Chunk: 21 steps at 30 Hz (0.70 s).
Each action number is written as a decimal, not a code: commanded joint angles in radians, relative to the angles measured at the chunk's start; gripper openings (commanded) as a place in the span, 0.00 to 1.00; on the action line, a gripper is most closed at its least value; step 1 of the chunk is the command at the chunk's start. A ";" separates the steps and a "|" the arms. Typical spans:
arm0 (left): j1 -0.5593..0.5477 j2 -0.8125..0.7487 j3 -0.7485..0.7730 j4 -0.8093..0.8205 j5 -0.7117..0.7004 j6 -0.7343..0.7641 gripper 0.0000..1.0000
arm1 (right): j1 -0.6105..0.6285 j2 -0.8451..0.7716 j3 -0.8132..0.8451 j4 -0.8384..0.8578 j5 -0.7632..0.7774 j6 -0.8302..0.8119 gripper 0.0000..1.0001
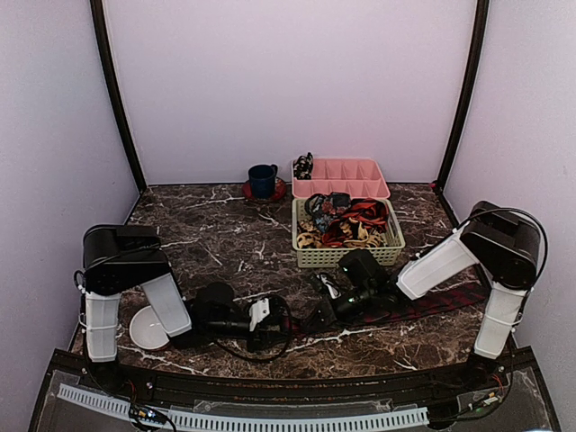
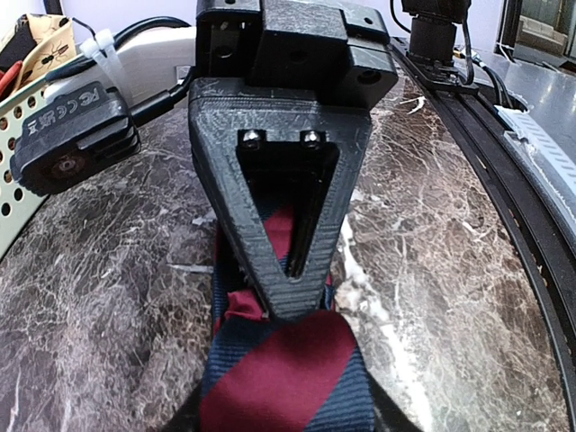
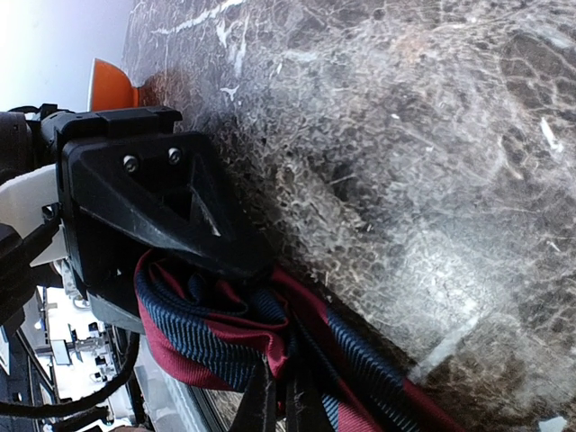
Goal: Roll the ties
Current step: Roll the tie at the center of the board.
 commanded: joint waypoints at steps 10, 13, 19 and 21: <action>-0.024 -0.033 0.060 -0.045 0.016 -0.030 0.37 | 0.023 0.059 -0.016 -0.117 0.043 -0.013 0.00; -0.027 0.002 0.089 -0.060 0.021 -0.032 0.37 | 0.026 0.059 -0.014 -0.115 0.042 -0.014 0.00; -0.030 0.075 0.128 -0.091 0.016 -0.036 0.37 | 0.029 0.057 -0.014 -0.112 0.043 -0.019 0.00; -0.030 0.090 0.131 -0.123 -0.001 -0.027 0.37 | 0.031 0.054 -0.012 -0.109 0.043 -0.021 0.00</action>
